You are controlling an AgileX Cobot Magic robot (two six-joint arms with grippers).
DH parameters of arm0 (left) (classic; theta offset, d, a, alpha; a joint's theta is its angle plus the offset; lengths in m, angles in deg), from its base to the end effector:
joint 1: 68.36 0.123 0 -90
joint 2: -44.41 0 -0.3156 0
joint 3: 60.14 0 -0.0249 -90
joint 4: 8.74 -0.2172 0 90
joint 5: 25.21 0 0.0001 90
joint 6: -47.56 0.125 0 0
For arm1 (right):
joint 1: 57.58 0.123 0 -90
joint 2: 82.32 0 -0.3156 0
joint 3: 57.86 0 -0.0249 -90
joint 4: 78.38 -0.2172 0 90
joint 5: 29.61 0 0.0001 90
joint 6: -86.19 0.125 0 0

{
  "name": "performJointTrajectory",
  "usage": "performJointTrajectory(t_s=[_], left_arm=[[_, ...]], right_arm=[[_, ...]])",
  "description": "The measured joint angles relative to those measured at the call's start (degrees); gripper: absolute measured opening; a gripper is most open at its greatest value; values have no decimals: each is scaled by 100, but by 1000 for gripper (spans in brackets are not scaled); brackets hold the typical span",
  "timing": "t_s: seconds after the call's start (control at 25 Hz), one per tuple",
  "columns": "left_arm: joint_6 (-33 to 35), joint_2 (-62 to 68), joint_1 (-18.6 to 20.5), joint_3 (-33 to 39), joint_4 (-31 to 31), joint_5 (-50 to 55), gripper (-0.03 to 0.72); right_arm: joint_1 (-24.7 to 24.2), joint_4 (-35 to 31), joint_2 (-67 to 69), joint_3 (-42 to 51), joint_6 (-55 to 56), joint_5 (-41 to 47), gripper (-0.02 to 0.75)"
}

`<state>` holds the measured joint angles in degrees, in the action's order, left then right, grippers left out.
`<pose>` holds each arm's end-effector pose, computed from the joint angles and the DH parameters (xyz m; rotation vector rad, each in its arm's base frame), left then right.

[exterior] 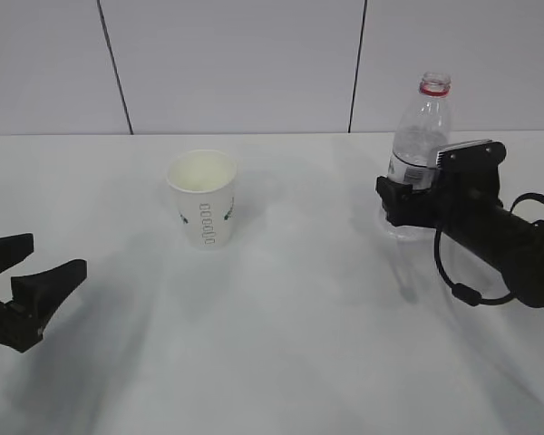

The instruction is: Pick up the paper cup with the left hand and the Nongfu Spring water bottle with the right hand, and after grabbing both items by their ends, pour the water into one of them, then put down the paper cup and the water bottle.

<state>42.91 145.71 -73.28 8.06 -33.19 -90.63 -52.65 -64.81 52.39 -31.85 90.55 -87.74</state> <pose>0.2322 -0.0672 0.1911 0.4414 1.7920 -0.3431 0.4327 0.0623 0.1222 -0.2655 1.7836 0.2060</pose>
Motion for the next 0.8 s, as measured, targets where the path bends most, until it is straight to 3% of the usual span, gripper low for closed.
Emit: performJointTrajectory(t_s=[0.32,0.56,0.8], left_arm=[[0,0,0,0,-10,0,591],[-9,0,0,0,-10,0,591],[-9,0,0,0,-10,0,590]], right_arm=[[0,12,210,-483,77,222,652],[0,276,210,-534,70,280,538],[-13,392,210,-546,52,280,505]])
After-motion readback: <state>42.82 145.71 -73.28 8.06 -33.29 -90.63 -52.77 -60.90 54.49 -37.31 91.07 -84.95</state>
